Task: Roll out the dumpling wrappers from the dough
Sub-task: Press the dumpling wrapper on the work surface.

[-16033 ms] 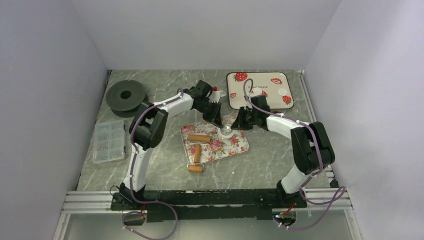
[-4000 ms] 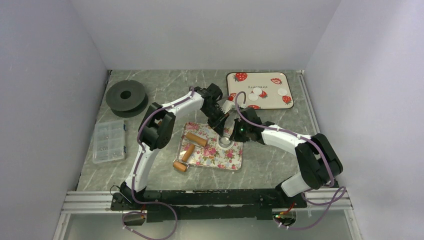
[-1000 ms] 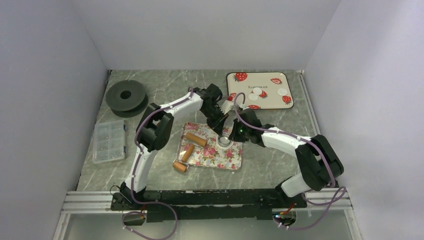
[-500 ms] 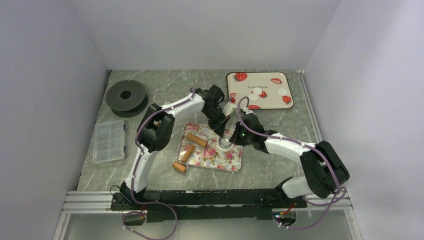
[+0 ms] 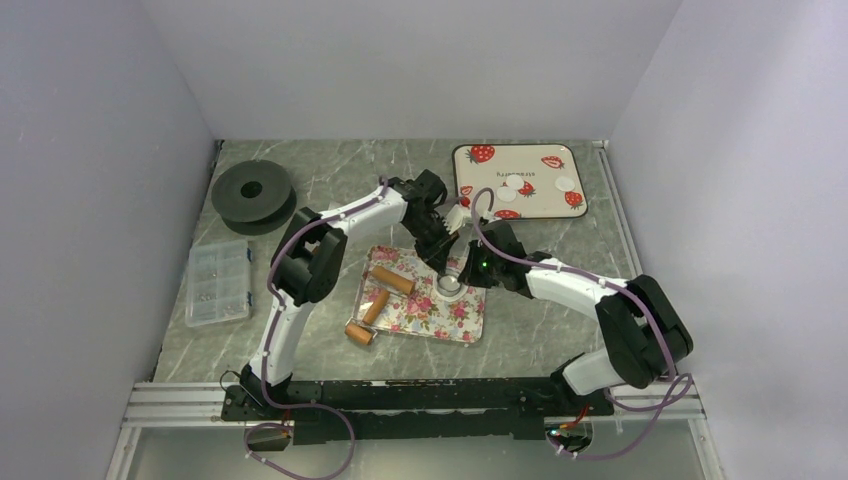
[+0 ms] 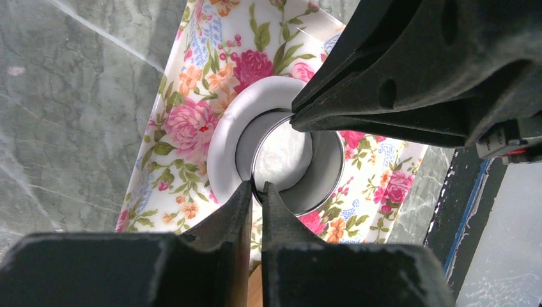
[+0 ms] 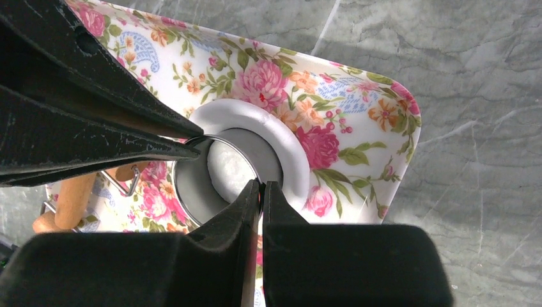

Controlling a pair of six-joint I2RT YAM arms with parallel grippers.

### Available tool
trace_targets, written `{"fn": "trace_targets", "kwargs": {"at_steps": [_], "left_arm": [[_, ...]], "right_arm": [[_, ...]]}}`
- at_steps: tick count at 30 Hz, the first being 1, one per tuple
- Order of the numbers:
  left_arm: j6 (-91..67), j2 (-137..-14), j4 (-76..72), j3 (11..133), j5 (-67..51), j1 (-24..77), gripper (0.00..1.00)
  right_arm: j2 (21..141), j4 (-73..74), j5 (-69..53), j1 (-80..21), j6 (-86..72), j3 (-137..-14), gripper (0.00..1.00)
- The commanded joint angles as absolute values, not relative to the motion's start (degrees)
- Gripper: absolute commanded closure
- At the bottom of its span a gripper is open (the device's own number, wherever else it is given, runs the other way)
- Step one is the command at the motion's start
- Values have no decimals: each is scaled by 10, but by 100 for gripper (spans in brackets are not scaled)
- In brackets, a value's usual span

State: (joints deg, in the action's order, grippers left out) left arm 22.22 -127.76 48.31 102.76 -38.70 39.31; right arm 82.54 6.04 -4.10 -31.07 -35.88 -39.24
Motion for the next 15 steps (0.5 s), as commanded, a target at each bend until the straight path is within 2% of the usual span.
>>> {"fn": "trace_targets", "kwargs": {"at_steps": [1, 15], "left_arm": [[274, -1289, 542, 1037, -345, 402, 85], [280, -1275, 552, 1061, -365, 400, 78]], "right_arm": [[801, 56, -22, -308, -336, -404, 99], [800, 78, -43, -308, -324, -456, 88]]}}
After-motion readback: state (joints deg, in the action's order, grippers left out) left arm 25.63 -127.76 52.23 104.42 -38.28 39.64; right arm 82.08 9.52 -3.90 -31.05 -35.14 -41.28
